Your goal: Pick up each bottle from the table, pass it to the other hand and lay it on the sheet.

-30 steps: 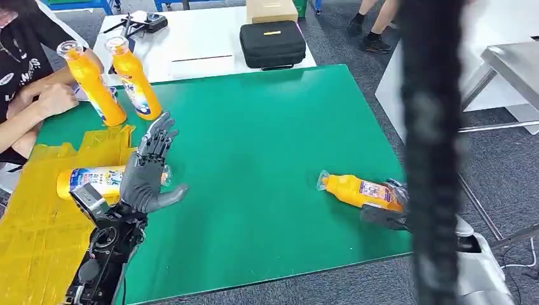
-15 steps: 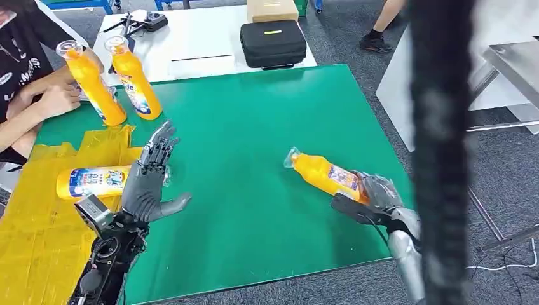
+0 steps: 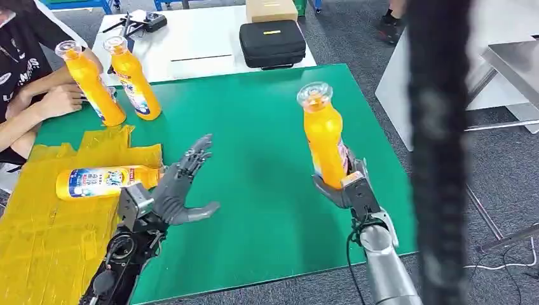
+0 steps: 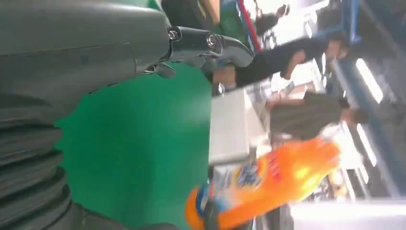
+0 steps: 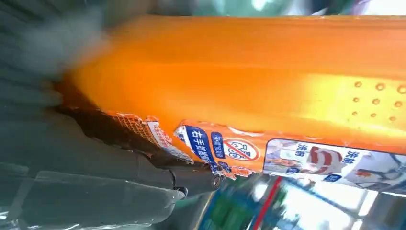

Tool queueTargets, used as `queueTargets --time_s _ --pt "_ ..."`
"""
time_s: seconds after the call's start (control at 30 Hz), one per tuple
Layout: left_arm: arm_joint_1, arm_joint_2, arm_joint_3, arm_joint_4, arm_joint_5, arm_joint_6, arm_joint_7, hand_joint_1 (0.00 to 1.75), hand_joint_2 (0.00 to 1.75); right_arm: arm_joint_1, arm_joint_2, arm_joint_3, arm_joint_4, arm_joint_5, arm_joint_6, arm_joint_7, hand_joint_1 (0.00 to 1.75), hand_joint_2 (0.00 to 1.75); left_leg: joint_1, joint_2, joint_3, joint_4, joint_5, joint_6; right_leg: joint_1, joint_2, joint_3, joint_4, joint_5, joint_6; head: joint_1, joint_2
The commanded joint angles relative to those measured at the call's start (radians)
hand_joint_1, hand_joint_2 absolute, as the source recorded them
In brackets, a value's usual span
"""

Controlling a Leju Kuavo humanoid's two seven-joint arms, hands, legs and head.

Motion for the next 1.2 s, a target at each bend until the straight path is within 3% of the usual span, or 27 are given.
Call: queueTargets --time_s 0.03,0.37,0.57,0.67,0.77,0.93,1.07,1.2 --pt "-0.092 -0.026 -0.134 0.044 0.003 0.000 0.047 0.00 1.75 -0.124 0.100 0.083 0.154 -0.180 0.162 -0.095 1.75 1.75 0.001 0.002 0.005 0.002 -0.004 -0.004 0.002 0.000 0.005 0.002 -0.003 -0.001 0.000 0.000" --pt "-0.088 -0.016 -0.131 0.043 0.006 0.000 0.044 0.00 1.75 -0.123 0.092 0.082 0.157 -0.193 0.174 -0.102 1.75 1.75 0.001 0.001 0.005 0.001 -0.003 -0.003 0.001 0.000 0.006 0.000 -0.002 0.000 0.000 0.000" --pt "-0.100 -0.044 -0.119 0.054 0.054 -0.013 0.065 0.00 1.75 -0.212 0.157 0.220 0.294 -0.188 0.226 -0.110 1.75 1.75 0.001 0.004 0.002 0.000 -0.002 -0.002 0.001 0.004 0.002 0.000 0.000 0.000 0.000 0.000" --pt "-0.109 -0.051 -0.115 0.068 0.066 -0.015 0.074 0.00 1.75 -0.223 0.166 0.233 0.309 -0.195 0.235 -0.111 1.75 1.75 0.002 0.008 0.009 0.003 -0.006 -0.007 0.002 0.005 0.008 0.002 -0.004 -0.002 0.000 0.000" --pt "-0.117 -0.061 -0.095 0.096 0.122 -0.028 0.107 0.00 1.75 -0.239 0.164 0.276 0.342 -0.183 0.244 -0.113 1.75 1.75 0.002 0.002 0.003 0.001 -0.001 -0.004 0.002 0.001 0.003 0.000 -0.001 -0.001 0.000 0.000" --pt "-0.156 -0.071 -0.046 0.187 0.226 -0.022 0.141 0.00 1.75 -0.232 0.172 0.366 0.378 -0.134 0.226 -0.119 1.75 1.75 0.002 0.001 0.004 0.000 -0.001 -0.004 0.002 0.000 0.004 0.000 -0.001 -0.001 0.000 0.000" --pt "-0.156 -0.073 -0.032 0.206 0.249 -0.018 0.144 0.00 1.75 -0.232 0.169 0.384 0.393 -0.126 0.217 -0.122 1.75 1.75 0.003 0.003 0.008 0.001 -0.004 -0.006 0.003 0.001 0.008 0.000 -0.003 -0.001 0.000 0.000" --pt "-0.156 -0.075 -0.034 0.204 0.249 -0.018 0.144 0.00 1.75 -0.235 0.165 0.383 0.393 -0.126 0.217 -0.121 1.75 1.75 0.002 0.000 0.002 0.000 0.000 -0.003 0.002 0.000 0.002 0.000 -0.001 0.000 0.000 0.000"
